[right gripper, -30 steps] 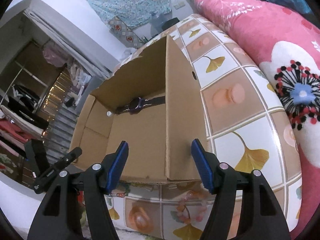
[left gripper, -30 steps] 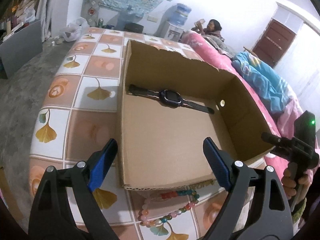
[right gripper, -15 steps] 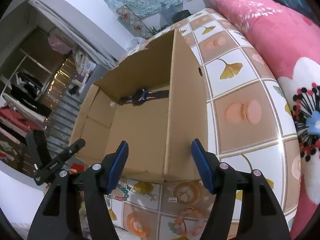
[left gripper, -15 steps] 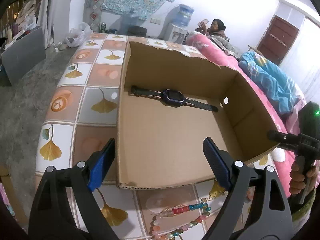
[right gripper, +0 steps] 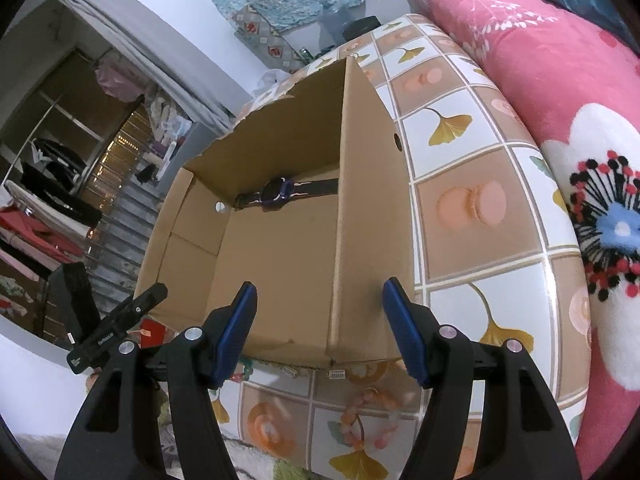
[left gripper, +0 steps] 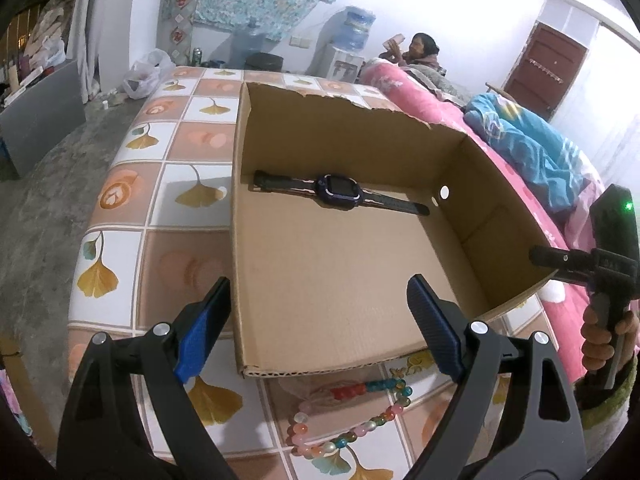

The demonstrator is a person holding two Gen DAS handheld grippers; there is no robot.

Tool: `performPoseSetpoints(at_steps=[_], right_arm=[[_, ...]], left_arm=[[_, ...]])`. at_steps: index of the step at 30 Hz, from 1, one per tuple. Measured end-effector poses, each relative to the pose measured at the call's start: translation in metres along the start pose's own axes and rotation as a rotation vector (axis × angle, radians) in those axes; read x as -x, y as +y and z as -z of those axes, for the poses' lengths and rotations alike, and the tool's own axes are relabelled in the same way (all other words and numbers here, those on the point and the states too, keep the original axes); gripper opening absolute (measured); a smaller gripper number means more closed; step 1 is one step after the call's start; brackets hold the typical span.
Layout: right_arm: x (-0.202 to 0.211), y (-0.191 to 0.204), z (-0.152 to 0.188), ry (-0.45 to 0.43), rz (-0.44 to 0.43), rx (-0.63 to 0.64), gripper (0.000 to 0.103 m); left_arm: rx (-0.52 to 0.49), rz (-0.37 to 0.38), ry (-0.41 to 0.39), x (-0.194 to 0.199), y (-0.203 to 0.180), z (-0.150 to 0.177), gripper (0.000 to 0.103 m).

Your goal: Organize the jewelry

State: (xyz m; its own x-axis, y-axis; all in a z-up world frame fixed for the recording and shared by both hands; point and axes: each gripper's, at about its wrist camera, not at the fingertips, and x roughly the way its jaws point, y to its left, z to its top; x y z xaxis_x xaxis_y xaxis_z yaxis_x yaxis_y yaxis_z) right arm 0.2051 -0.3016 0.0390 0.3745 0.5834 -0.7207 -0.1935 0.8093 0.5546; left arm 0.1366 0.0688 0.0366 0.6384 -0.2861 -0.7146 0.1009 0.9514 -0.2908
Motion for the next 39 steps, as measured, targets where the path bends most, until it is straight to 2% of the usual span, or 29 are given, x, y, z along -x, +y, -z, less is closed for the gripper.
performPoseSetpoints(at_steps=[20,39], right_arm=[[0.001,0.000,-0.003,-0.005,0.050,-0.022,0.064],[0.008,-0.003,0.005,-0.046,0.070,-0.048,0.066]], left_arm=[[-0.007,0.063,-0.019,0.005,-0.002,0.010,0.086],[0.000,0.080,-0.029,0.005,-0.006,0.013,0.087]])
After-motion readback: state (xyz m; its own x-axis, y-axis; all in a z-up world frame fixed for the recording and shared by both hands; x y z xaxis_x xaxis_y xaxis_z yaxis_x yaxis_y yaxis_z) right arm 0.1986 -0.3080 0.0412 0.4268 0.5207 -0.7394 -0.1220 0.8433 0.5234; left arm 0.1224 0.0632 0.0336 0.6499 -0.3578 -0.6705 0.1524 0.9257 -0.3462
